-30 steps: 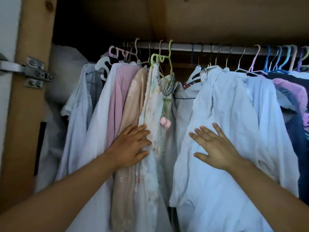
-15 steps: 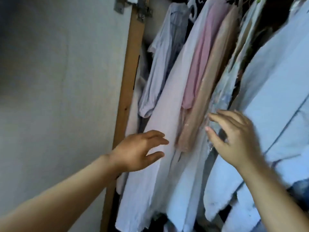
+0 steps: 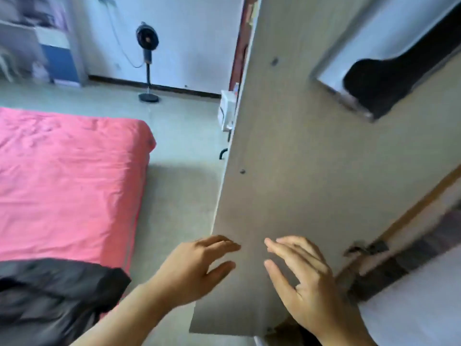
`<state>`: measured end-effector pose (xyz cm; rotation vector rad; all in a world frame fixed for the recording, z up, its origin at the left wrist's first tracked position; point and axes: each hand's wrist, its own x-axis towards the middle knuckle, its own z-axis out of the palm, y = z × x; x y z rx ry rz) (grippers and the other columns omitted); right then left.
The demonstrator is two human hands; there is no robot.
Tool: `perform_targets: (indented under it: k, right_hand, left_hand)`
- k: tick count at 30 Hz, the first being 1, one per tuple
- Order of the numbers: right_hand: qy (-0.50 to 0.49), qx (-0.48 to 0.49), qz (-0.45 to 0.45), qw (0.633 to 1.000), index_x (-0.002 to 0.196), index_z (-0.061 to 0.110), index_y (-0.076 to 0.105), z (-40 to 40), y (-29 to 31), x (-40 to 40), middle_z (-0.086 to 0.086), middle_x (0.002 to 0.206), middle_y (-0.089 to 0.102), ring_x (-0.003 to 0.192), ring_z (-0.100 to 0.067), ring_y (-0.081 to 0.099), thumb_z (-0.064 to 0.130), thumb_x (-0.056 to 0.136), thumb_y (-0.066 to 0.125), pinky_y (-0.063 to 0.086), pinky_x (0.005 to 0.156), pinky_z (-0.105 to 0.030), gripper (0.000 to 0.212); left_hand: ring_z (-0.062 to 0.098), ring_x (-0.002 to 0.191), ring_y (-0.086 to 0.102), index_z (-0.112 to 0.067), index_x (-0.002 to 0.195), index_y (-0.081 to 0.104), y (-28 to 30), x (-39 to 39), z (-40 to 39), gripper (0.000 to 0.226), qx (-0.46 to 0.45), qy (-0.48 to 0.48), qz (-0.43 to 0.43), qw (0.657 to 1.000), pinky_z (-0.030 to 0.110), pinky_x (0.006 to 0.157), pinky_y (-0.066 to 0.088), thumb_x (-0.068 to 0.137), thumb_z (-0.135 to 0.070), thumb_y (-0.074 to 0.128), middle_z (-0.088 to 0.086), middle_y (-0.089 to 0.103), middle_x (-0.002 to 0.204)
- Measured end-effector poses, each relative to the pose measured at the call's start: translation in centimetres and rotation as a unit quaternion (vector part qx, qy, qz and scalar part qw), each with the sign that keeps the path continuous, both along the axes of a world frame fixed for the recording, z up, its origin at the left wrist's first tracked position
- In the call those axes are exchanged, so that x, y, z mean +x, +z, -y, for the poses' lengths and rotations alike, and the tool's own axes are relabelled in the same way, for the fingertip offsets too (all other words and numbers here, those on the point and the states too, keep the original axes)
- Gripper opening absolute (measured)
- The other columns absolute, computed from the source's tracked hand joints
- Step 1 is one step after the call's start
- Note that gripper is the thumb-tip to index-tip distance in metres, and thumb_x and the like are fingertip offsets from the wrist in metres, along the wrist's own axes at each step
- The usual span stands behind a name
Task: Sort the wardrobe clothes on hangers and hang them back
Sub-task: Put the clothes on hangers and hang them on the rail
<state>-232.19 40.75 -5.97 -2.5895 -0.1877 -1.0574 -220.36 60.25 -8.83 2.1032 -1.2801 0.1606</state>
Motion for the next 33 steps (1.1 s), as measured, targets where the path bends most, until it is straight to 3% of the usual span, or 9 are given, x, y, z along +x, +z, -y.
perform_targets:
  k: [6, 16, 22, 25, 33]
  right_hand:
    - [0.150, 0.028, -0.045, 0.987, 0.105, 0.012, 0.069, -13.0, -3.6, 8.7, 0.007, 0.080, 0.063, 0.080, -0.015, 0.058, 0.025, 0.086, 0.059, 0.048, 0.073, -0.031, 0.025]
    - [0.329, 0.036, -0.164, 0.929, 0.104, 0.013, 0.068, -32.1, -9.5, 18.6, 0.007, 0.075, 0.060, 0.080, -0.012, 0.053, 0.026, 0.082, 0.060, 0.047, 0.071, -0.027, 0.027]
    - [0.432, 0.018, -0.245, 0.868, 0.104, 0.013, 0.070, -41.9, -11.9, 22.9, 0.009, 0.075, 0.060, 0.078, -0.010, 0.054, 0.030, 0.082, 0.058, 0.045, 0.073, -0.028, 0.030]
    - [0.475, 0.006, -0.268, 0.838, 0.104, 0.013, 0.069, -46.3, -13.0, 25.1, 0.010, 0.076, 0.060, 0.080, -0.009, 0.053, 0.030, 0.082, 0.057, 0.043, 0.074, -0.024, 0.031]
    - [0.551, -0.006, -0.337, 0.763, 0.104, 0.013, 0.069, -58.5, -17.5, 33.4, 0.010, 0.075, 0.060, 0.082, -0.004, 0.049, 0.032, 0.080, 0.054, 0.044, 0.067, -0.018, 0.034]
  left_hand:
    - [-0.006, 0.078, 0.059, -0.038, 0.115, 0.056, -3.9, 2.9, -15.3, 0.035, 0.010, 0.187, -0.094, 0.978, 0.010, 0.065, 0.044, 0.086, -0.052, 0.044, -0.025, 0.061, 0.090]
    - [-0.016, 0.079, 0.054, -0.035, 0.112, 0.065, -10.0, 1.9, -34.8, 0.044, 0.003, 0.414, -0.180, 0.892, 0.000, 0.070, 0.038, 0.082, -0.055, 0.040, -0.025, 0.062, 0.090]
    - [-0.014, 0.075, 0.056, -0.034, 0.106, 0.066, -12.2, -0.7, -43.2, 0.034, -0.026, 0.542, -0.217, 0.811, 0.010, 0.066, 0.045, 0.084, -0.050, 0.046, -0.026, 0.063, 0.086]
    - [-0.012, 0.074, 0.057, -0.031, 0.103, 0.069, -13.1, -1.4, -46.2, 0.037, -0.055, 0.598, -0.236, 0.764, 0.008, 0.065, 0.043, 0.082, -0.051, 0.047, -0.023, 0.064, 0.083]
    - [-0.004, 0.085, 0.061, -0.029, 0.108, 0.069, -15.9, 2.2, -53.7, 0.054, -0.117, 0.701, -0.308, 0.633, 0.025, 0.080, 0.050, 0.074, -0.061, 0.041, -0.022, 0.067, 0.091]
